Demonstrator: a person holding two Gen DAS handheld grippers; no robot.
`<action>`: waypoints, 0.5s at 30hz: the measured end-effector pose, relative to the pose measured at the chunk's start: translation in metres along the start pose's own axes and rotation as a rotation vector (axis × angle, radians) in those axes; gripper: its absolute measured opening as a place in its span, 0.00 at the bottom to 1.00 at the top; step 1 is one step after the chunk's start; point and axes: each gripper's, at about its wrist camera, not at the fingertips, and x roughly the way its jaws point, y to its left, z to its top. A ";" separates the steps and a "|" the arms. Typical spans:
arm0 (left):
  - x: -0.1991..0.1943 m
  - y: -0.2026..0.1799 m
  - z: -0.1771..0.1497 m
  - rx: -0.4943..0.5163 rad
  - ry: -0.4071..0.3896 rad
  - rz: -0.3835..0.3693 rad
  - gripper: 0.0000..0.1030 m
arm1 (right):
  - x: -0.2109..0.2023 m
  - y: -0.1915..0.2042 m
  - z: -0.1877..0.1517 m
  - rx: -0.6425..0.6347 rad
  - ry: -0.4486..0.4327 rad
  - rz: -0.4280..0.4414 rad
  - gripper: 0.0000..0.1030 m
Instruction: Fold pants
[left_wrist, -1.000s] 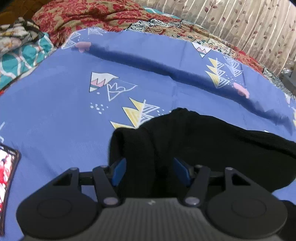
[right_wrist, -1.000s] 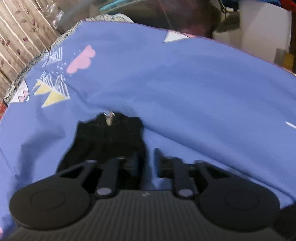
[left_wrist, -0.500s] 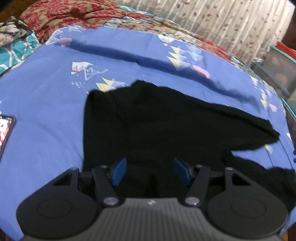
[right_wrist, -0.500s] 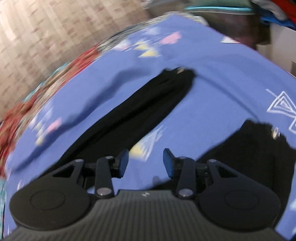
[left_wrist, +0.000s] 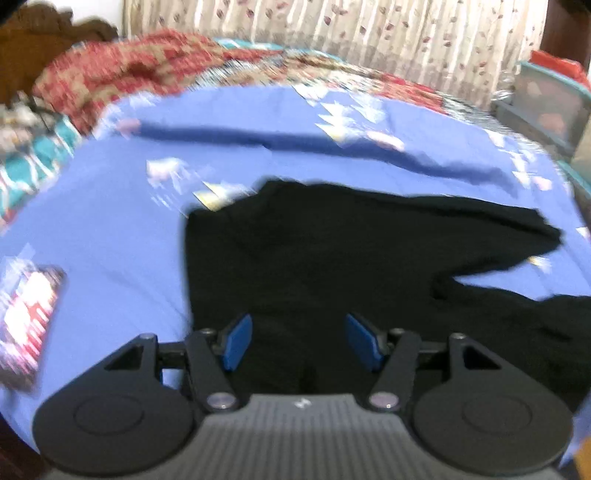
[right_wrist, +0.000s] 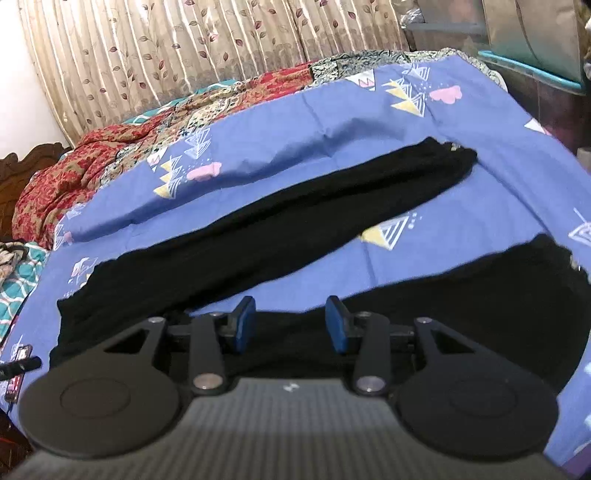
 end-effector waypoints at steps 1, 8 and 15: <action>0.004 0.004 0.009 0.020 -0.011 0.037 0.57 | 0.002 -0.003 0.005 0.009 -0.002 0.000 0.43; 0.067 0.028 0.080 0.145 -0.057 0.142 0.70 | 0.046 -0.035 0.065 0.081 -0.021 -0.070 0.43; 0.157 0.020 0.104 0.209 -0.049 0.098 0.86 | 0.175 -0.087 0.171 0.243 0.040 -0.226 0.45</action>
